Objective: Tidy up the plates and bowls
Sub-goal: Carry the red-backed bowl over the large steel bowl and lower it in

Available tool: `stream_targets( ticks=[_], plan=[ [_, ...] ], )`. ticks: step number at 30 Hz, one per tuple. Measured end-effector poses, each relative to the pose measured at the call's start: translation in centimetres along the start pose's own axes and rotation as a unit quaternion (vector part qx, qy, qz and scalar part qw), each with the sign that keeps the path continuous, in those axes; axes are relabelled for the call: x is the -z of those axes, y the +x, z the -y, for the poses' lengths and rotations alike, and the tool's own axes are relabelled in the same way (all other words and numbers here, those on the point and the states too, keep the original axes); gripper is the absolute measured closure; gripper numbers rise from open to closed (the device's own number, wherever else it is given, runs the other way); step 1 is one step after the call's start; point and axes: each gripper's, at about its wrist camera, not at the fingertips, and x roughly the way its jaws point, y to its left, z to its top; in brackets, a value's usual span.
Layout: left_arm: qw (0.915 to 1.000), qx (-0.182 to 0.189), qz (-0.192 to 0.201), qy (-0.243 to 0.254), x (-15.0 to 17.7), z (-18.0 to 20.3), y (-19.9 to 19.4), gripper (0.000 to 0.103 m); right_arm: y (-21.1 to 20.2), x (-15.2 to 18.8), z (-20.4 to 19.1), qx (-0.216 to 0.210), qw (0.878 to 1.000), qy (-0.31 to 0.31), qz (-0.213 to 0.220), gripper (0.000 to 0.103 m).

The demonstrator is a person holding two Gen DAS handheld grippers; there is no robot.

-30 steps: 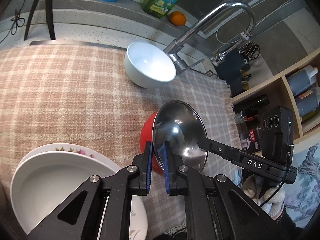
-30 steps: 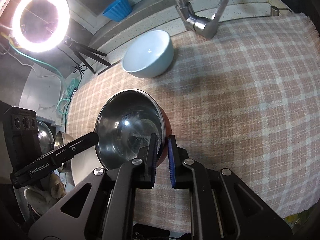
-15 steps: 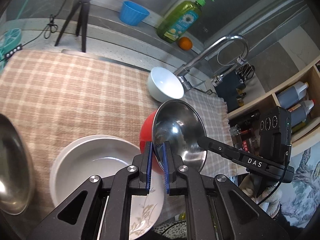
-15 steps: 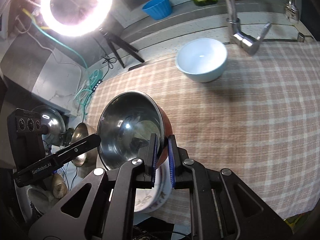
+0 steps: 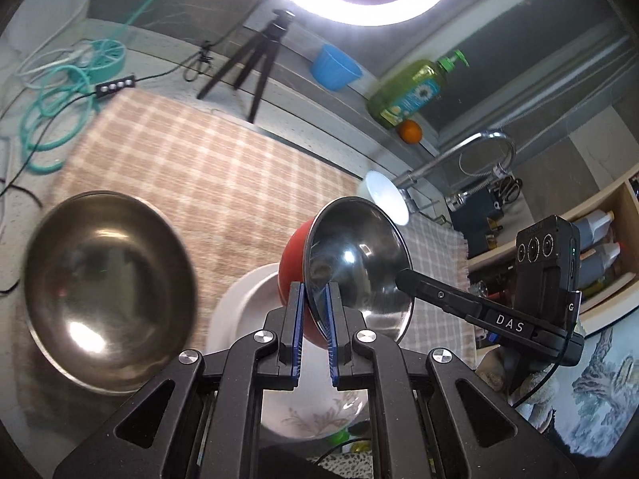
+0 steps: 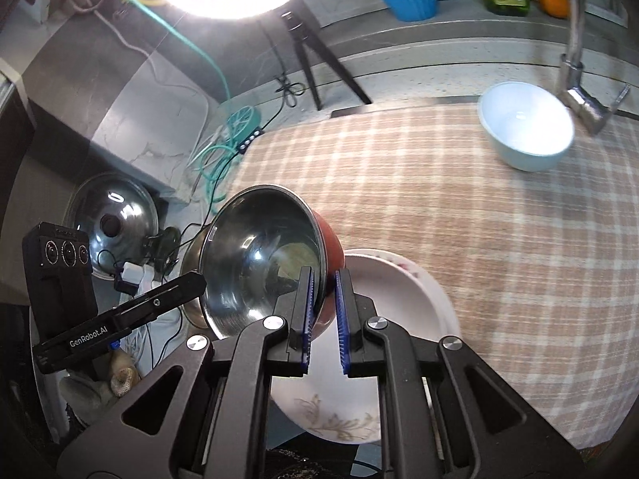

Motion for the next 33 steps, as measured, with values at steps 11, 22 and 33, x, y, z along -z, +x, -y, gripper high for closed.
stream_targets(
  ticks=[11,22,33],
  plan=[
    [0.9976,-0.03,0.04,-0.048,0.4,-5.4,-4.4,0.095,4.6,-0.5,-6.4,-0.023,0.998,-0.056,-0.032,0.092],
    [0.9928,-0.08,0.043,-0.078,0.9,-9.8,-5.7,0.095,10.1,-0.4,-10.3,-0.018,0.992,-0.098,-0.076,0.092],
    [0.9897,-0.113,0.03,-0.083,1.1,-11.9,-5.3,0.095,13.8,0.2,-11.8,0.006,0.986,-0.126,-0.108,0.092]
  ],
)
